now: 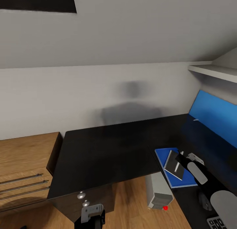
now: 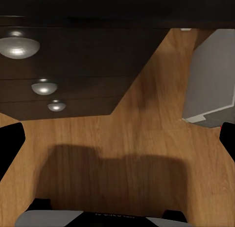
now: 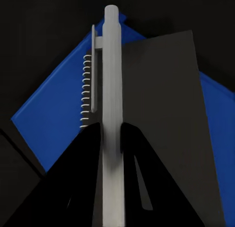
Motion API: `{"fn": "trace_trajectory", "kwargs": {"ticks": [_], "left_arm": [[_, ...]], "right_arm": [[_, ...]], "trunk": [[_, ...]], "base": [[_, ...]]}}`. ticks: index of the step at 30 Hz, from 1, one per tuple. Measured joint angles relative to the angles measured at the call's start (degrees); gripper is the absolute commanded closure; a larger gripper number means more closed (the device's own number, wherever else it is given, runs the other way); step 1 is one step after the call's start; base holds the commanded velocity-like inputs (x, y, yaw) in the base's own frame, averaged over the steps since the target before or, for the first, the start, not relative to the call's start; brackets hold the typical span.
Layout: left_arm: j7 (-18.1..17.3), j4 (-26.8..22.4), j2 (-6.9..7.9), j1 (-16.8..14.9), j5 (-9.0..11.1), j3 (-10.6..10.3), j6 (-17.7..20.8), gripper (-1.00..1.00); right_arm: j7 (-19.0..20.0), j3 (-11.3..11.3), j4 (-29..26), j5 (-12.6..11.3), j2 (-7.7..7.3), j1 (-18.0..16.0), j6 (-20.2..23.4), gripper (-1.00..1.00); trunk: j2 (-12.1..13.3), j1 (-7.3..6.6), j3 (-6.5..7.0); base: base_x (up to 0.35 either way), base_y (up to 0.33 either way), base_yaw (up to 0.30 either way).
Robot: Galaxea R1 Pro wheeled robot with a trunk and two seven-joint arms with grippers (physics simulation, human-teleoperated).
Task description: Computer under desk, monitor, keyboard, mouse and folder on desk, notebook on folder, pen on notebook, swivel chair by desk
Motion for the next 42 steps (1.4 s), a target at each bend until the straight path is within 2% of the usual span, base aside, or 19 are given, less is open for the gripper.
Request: {"fn": "trace_trajectory", "kwargs": {"ticks": [32,37,42], "left_arm": [[0.0,-0.3,-0.05,1.0,0.1,-0.1,0.0,-1.00],[0.0,-0.4,-0.08,1.0,0.2,-0.9,0.0,-1.00],[0.0,-0.4,-0.09,1.0,0.2,-1.1,0.0,-1.00]], "right_arm": [[0.0,-0.2,0.6,0.0,0.28,0.0,0.0,1.00],[0.0,-0.1,1.5,0.0,0.28,0.0,-2.3,1.00],[0.0,-0.1,1.9,0.3,0.30,0.0,-2.8,1.00]], "trunk": [[0.0,0.00,0.00],[0.0,0.00,0.00],[-2.0,1.10,-0.90]], "base": [[0.015,0.000,0.000],[0.000,0.000,0.000],[0.000,0.000,0.000]]}}
